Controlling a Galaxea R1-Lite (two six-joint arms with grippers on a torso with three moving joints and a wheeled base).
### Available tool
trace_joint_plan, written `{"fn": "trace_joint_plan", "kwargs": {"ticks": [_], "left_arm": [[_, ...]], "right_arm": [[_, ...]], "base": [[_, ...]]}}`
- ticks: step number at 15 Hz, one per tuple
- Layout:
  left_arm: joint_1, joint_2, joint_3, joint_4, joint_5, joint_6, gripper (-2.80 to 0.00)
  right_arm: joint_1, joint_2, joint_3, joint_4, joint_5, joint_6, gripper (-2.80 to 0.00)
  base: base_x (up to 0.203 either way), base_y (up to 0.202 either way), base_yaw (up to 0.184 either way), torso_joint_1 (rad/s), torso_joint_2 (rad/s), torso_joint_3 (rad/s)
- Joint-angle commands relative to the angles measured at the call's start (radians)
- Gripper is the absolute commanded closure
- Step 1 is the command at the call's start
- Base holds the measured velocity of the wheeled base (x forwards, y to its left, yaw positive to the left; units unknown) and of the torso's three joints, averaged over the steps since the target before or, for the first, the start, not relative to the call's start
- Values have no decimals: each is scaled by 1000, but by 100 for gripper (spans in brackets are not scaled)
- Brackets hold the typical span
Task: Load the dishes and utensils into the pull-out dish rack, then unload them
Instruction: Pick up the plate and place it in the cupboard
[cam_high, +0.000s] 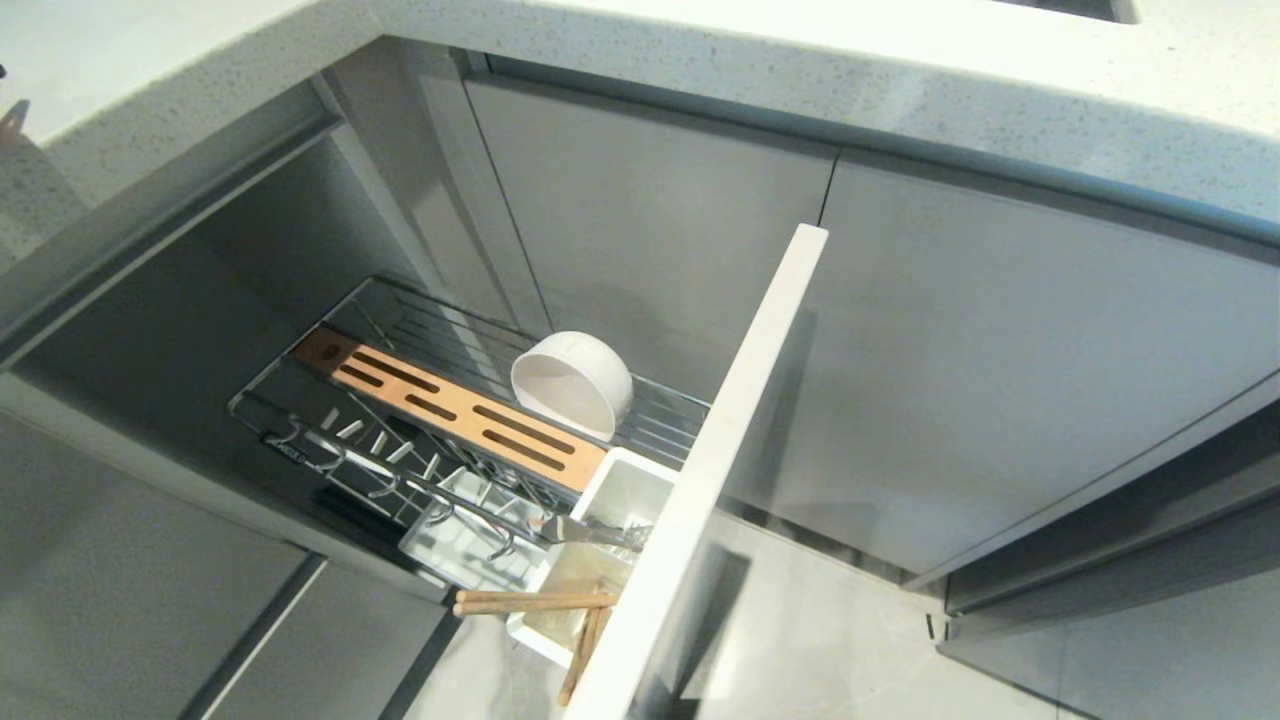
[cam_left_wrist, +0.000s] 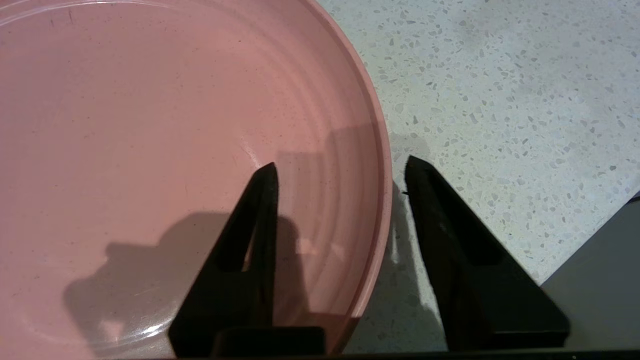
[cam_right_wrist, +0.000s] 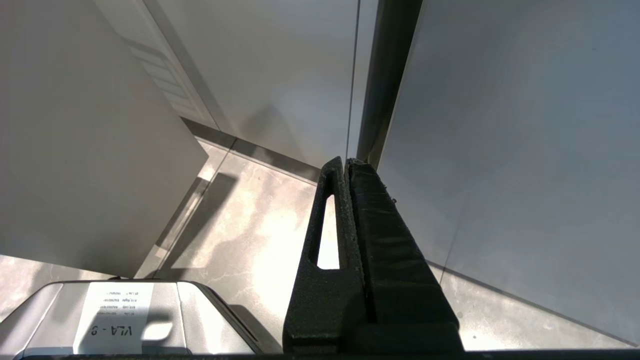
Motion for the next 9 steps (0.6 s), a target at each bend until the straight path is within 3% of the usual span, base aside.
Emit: {"fn": "trace_joint_plan", "kwargs": {"ticks": [1,9], "left_arm": [[0,-1,1,1,3,-2,0],[0,-27,3,2,4,1,0]], "right_arm": [[0,1,2,0,0,0,0],[0,1,2,0,0,0,0]], "base": [[0,0,0,0,0,0],[0,0,0,0,0,0]]}}
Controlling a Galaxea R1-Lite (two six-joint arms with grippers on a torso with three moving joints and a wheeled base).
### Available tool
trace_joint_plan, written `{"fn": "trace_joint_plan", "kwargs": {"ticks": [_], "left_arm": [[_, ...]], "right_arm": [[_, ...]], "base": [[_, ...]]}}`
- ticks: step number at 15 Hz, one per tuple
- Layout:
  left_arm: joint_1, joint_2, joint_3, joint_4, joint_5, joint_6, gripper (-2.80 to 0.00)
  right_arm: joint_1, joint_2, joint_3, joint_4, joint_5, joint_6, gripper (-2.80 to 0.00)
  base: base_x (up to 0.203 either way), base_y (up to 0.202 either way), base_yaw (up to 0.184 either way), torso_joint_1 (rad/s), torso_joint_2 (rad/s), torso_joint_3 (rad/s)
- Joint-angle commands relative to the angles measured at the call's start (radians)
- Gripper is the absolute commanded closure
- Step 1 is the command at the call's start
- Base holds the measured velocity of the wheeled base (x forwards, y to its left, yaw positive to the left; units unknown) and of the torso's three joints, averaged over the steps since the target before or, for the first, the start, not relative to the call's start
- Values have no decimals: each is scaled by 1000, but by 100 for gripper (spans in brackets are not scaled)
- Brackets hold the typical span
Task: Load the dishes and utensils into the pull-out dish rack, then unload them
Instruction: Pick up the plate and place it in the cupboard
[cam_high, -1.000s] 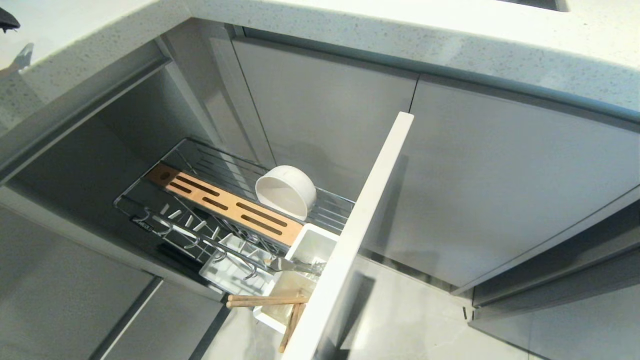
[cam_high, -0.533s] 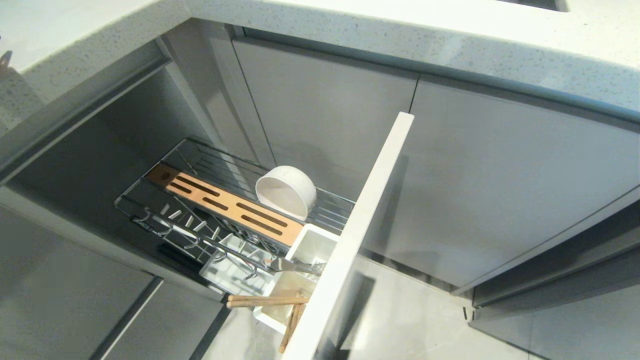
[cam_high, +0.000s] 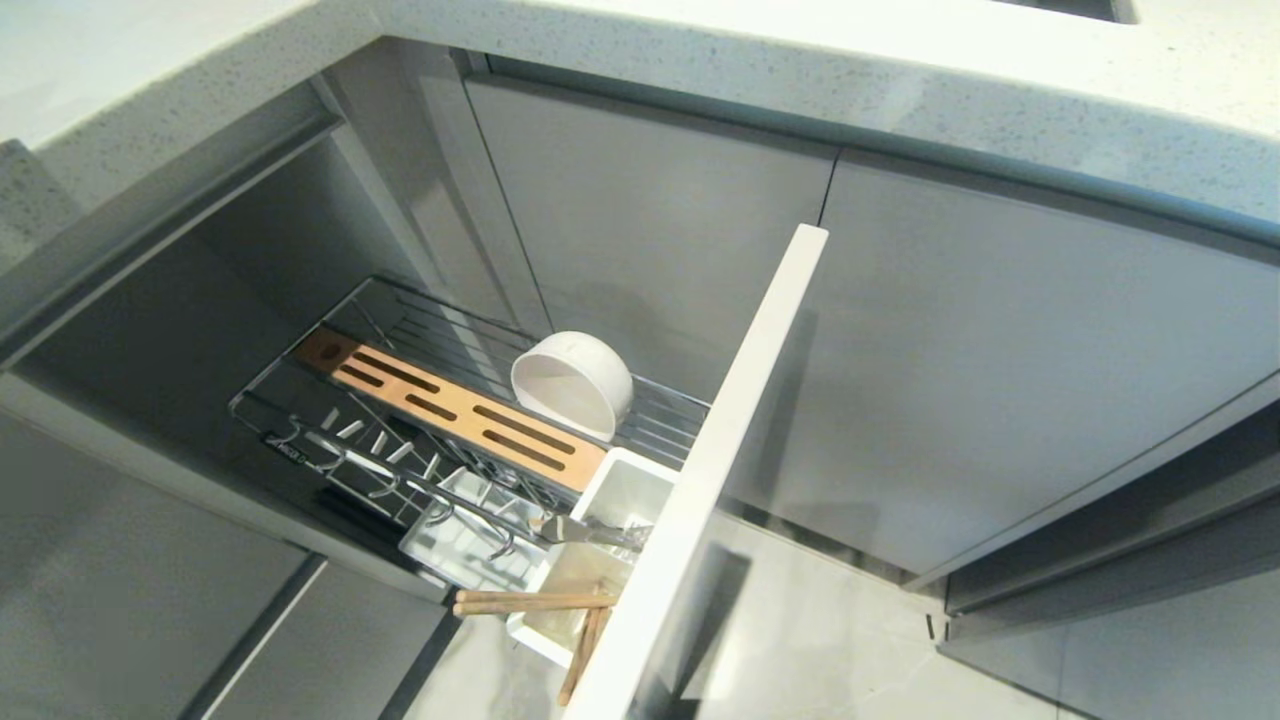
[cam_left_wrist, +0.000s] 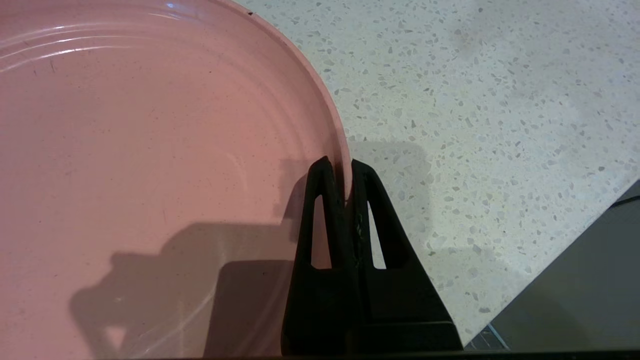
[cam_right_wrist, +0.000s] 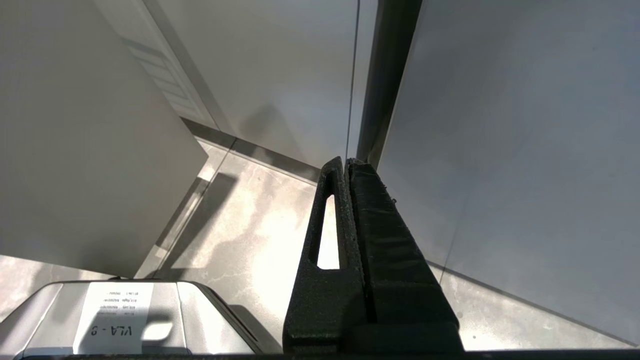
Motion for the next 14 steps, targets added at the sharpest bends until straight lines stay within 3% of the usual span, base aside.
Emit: {"fn": "trace_joint_plan", "kwargs": {"ticks": [1,6,14], "left_arm": [[0,-26,-3,4,4,0,0],[-33,-122,-4,-4,41,7,0],[-49,-211,70,-372,62,15,0]], "right_arm": [[1,1,2,0,0,0,0],[1,1,2,0,0,0,0],[1,1,2,0,0,0,0]], "base": [[0,0,0,0,0,0],[0,0,0,0,0,0],[0,0,0,0,0,0]]}}
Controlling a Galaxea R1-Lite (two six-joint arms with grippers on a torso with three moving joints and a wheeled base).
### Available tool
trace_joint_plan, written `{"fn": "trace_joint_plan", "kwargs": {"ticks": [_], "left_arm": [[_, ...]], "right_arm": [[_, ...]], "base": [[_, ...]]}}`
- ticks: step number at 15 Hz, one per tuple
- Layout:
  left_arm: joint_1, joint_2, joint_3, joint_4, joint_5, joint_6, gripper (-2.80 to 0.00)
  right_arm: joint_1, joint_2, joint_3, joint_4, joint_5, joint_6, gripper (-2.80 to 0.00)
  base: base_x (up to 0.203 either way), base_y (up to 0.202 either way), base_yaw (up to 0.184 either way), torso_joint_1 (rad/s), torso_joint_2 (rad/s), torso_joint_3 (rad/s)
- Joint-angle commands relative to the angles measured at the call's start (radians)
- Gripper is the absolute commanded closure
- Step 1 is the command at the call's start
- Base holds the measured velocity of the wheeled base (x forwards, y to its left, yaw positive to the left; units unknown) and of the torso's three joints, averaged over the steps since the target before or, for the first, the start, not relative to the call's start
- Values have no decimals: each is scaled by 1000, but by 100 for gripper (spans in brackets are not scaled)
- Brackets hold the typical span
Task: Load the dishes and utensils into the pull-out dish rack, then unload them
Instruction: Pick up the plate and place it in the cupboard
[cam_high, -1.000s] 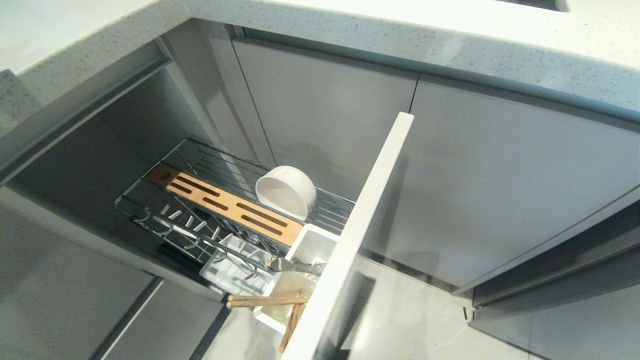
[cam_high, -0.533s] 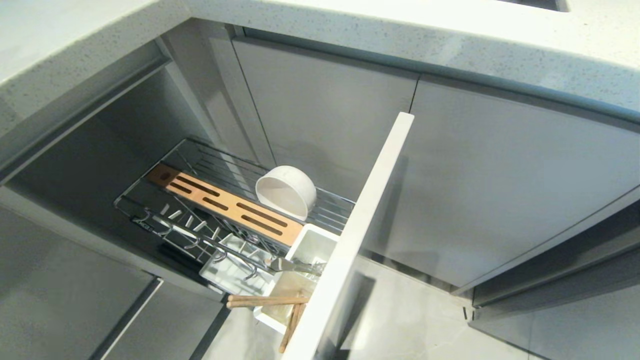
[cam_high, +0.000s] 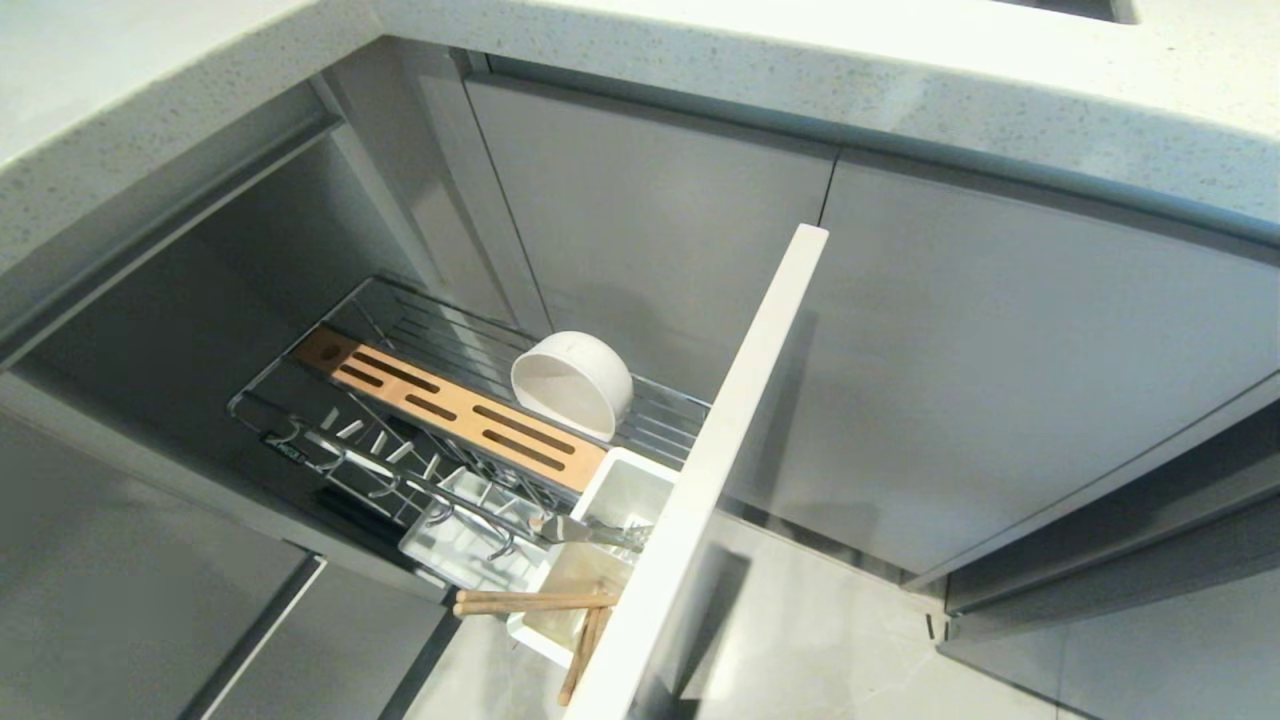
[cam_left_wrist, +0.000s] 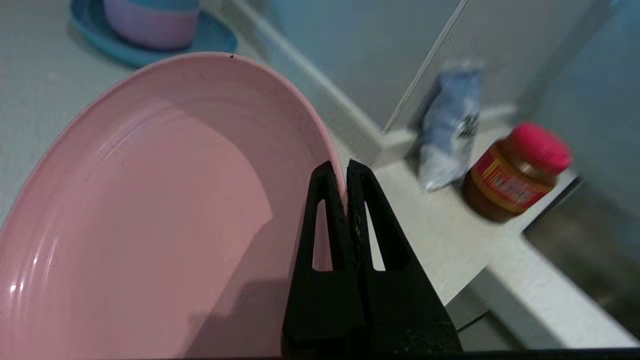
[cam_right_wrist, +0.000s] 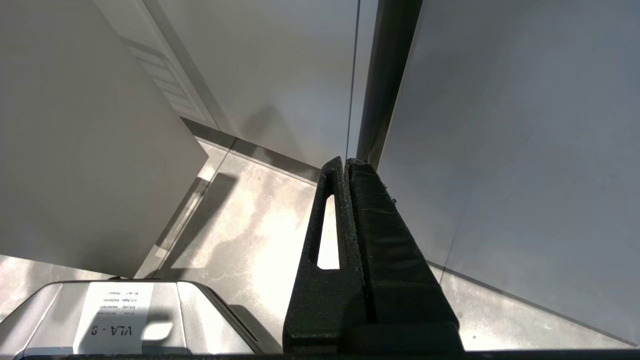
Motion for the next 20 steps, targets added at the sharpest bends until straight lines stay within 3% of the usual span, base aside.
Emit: {"fn": "trace_joint_plan", "kwargs": {"ticks": [1,4,8,12,16,20], "left_arm": [[-23,-32,11,-52,-2,-4,0],[-107,-57,25,-68,-11,-19,0],[-227,-52,18,-305,-28,-58,0],[-383,-26,18,-443,-28,-107,0],[-568,-13,35,-455,-28,-206,0],[-728,-10,94,-452,-28,-249,0]], "right_arm": [[0,1,2,0,0,0,0],[0,1,2,0,0,0,0],[0,1,2,0,0,0,0],[0,1,2,0,0,0,0],[0,1,2,0,0,0,0],[0,1,2,0,0,0,0]], "base": [[0,0,0,0,0,0],[0,0,0,0,0,0],[0,0,0,0,0,0],[0,0,0,0,0,0],[0,0,0,0,0,0],[0,0,0,0,0,0]]}}
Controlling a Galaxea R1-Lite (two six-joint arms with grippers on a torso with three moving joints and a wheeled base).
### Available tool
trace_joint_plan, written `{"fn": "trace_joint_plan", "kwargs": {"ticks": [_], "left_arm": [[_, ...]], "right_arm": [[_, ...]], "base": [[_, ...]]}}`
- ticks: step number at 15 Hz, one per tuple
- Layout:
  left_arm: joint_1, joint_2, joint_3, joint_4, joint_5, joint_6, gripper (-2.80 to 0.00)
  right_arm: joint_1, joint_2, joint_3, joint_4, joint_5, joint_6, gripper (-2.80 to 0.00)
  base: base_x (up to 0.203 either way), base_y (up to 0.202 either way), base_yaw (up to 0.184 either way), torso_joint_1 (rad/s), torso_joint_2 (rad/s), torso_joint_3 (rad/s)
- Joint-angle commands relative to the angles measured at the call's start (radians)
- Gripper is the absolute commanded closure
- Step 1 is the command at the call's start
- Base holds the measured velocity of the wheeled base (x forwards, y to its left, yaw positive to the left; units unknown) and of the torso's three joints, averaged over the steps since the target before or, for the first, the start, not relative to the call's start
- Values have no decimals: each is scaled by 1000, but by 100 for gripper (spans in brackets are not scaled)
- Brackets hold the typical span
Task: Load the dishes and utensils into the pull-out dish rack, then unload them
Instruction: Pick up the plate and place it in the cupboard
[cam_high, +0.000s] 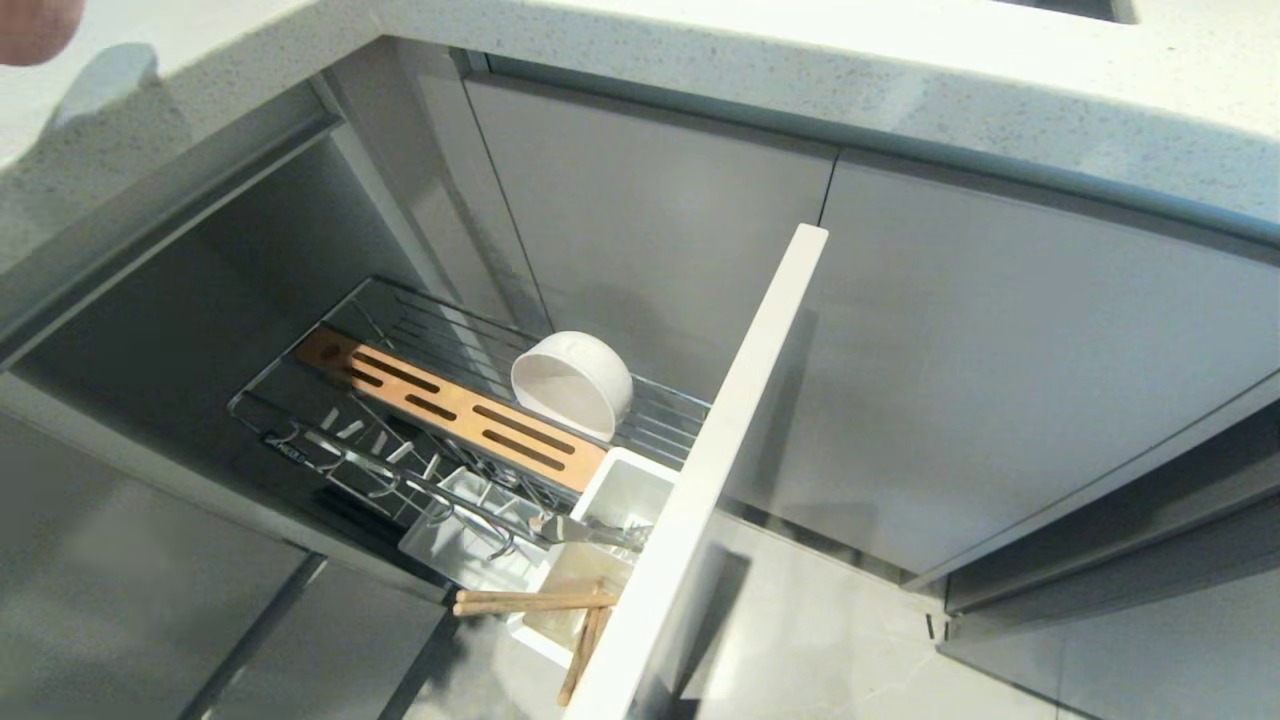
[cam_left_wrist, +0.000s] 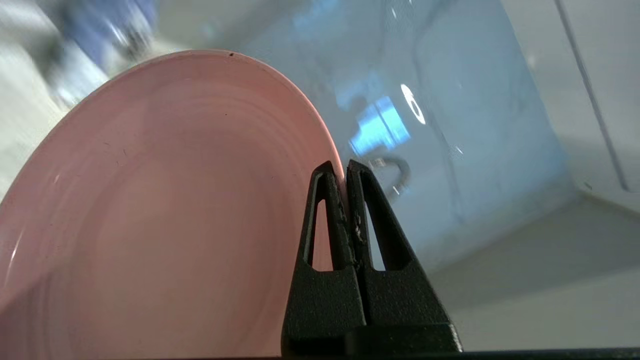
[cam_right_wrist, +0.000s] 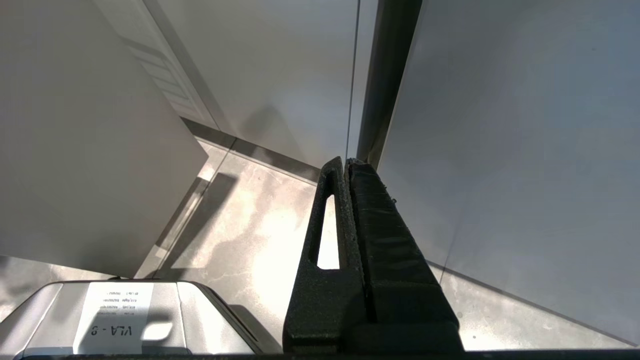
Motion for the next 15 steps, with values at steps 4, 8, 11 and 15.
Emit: {"fn": "trace_joint_plan", "kwargs": {"ticks": [4,8,11,15], "left_arm": [[-224,5,66,3,9,-17,0],[-285,37,164,3,38,-37,0],[-321,73,252,10,128,-148,0],[-346,95,395,16,262,-300,0]], "right_arm": [[1,1,2,0,0,0,0],[1,1,2,0,0,0,0],[1,1,2,0,0,0,0],[1,1,2,0,0,0,0]], "base": [[0,0,0,0,0,0],[0,0,0,0,0,0],[0,0,0,0,0,0],[0,0,0,0,0,0]]}}
